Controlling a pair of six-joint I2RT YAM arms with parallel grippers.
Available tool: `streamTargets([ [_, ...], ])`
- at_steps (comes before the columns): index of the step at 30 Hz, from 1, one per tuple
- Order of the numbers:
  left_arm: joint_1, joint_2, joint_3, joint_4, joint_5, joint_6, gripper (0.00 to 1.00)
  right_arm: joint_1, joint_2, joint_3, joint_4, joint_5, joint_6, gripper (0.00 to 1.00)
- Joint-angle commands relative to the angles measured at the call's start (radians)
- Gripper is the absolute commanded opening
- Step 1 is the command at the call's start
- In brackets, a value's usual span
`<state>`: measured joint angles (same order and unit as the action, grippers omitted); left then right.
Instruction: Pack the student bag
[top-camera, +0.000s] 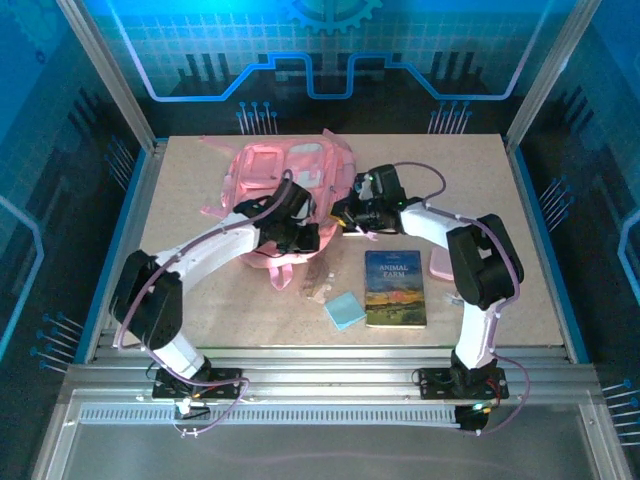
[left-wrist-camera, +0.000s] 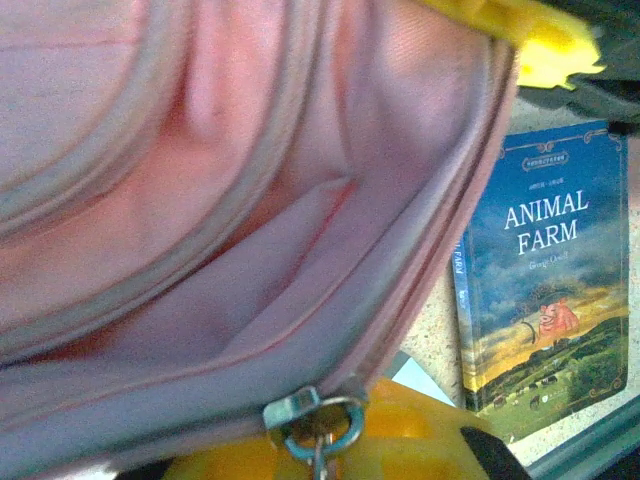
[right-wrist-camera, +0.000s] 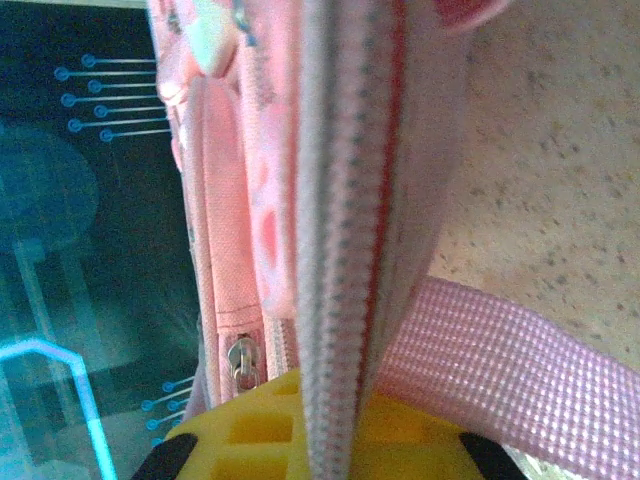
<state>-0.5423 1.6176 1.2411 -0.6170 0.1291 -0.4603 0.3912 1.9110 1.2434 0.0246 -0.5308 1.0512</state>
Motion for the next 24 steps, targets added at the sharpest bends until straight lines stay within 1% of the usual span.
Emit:
streamTargets([
  [1, 0.061, -0.092, 0.022, -0.284, -0.043, 0.052, 0.0, -0.119, -0.003, 0.069, -0.099, 0.175, -0.174, 0.0],
  [4, 0.076, -0.106, 0.016, -0.338, -0.034, 0.064, 0.0, -0.13, 0.02, 0.135, -0.157, 0.206, -0.237, 0.0],
  [7, 0.091, -0.112, 0.022, -0.361, 0.02, 0.063, 0.0, -0.13, 0.055, 0.225, -0.239, 0.232, -0.331, 0.0],
  [11, 0.106, -0.103, 0.036, -0.389, 0.057, 0.085, 0.0, -0.13, 0.082, 0.284, -0.237, 0.224, -0.451, 0.0],
  [14, 0.113, -0.076, 0.036, -0.386, 0.141, 0.091, 0.0, -0.131, 0.119, 0.359, -0.278, 0.248, -0.54, 0.0],
  [16, 0.108, -0.063, 0.031, -0.331, 0.228, 0.058, 0.0, -0.137, 0.159, 0.428, -0.335, 0.245, -0.504, 0.0],
  [17, 0.101, -0.061, 0.027, -0.28, 0.266, 0.026, 0.0, -0.141, 0.176, 0.457, -0.346, 0.203, -0.467, 0.02],
  [19, 0.08, -0.049, 0.028, -0.189, 0.307, -0.027, 0.0, -0.142, 0.187, 0.47, -0.331, 0.125, -0.389, 0.18],
  [20, 0.068, -0.039, 0.041, -0.15, 0.312, -0.048, 0.0, -0.142, 0.18, 0.461, -0.314, 0.094, -0.348, 0.31],
  [21, 0.053, -0.025, 0.057, -0.118, 0.307, -0.063, 0.0, -0.143, 0.165, 0.438, -0.293, 0.067, -0.309, 0.49],
  [22, 0.042, -0.012, 0.072, -0.088, 0.303, -0.075, 0.0, -0.143, 0.144, 0.41, -0.274, 0.048, -0.278, 0.61],
  [23, 0.029, 0.003, 0.086, -0.052, 0.302, -0.093, 0.0, -0.144, 0.115, 0.373, -0.247, 0.034, -0.252, 0.7],
  [24, 0.02, 0.02, 0.098, -0.011, 0.303, -0.11, 0.0, -0.143, 0.082, 0.334, -0.238, 0.029, -0.235, 0.76],
])
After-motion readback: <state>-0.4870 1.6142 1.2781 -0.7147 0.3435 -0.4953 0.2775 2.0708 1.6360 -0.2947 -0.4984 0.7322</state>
